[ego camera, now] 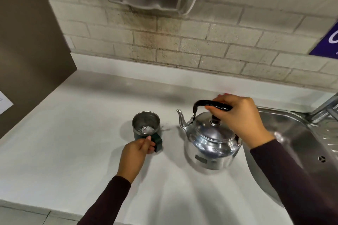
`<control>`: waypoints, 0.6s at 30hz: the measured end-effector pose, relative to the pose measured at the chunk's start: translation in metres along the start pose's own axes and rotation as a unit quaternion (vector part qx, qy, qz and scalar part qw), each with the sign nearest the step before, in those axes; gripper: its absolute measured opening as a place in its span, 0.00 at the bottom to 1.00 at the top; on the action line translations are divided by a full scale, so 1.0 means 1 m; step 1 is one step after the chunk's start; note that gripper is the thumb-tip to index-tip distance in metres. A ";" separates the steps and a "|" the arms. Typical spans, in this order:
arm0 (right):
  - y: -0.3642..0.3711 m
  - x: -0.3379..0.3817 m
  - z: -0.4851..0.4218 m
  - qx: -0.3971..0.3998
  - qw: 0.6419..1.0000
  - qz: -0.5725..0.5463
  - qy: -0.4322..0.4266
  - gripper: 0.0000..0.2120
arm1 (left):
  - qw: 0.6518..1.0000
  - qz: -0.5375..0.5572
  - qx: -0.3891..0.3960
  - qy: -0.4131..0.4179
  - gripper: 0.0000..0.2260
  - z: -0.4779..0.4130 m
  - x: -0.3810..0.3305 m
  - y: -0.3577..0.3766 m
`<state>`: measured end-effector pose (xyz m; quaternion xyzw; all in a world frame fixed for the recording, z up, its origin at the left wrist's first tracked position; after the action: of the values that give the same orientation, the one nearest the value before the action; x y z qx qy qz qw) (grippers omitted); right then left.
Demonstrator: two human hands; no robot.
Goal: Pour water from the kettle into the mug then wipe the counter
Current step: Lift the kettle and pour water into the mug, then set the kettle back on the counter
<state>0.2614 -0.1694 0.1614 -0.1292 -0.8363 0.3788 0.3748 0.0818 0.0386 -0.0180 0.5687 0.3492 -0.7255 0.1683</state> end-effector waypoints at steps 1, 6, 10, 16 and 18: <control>0.001 -0.013 0.003 -0.019 0.998 -0.042 0.032 0.12 | 1.000 0.009 -0.009 0.000 0.16 0.001 -0.002 -0.003; 0.017 -0.062 0.001 -0.074 0.975 -0.160 0.136 0.13 | 0.999 0.030 -0.025 0.014 0.17 0.007 -0.018 -0.007; 0.030 -0.082 -0.019 -0.101 0.965 -0.180 0.163 0.08 | 0.999 0.040 -0.021 0.017 0.18 0.015 -0.029 -0.001; 0.063 -0.110 -0.071 -0.073 0.969 -0.164 0.168 0.12 | 0.999 0.033 0.007 0.012 0.17 0.020 -0.036 0.018; 0.075 -0.119 -0.089 -0.051 0.973 -0.154 0.167 0.13 | 1.000 0.022 0.013 0.014 0.16 0.021 -0.037 0.024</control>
<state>0.4017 -0.1304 0.0825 -0.0797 -0.7899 0.2464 0.5559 0.0931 0.0020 0.0115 0.5888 0.3292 -0.7179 0.1717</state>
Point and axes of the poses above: each hand's wrist, its own z-axis away from the middle knuckle, its own y-axis out of the palm, x = y × z, the point moved 5 cm from there along -z, towards the middle knuckle, and after that the axes turned 1 degree about z, right-handed, at the moved point
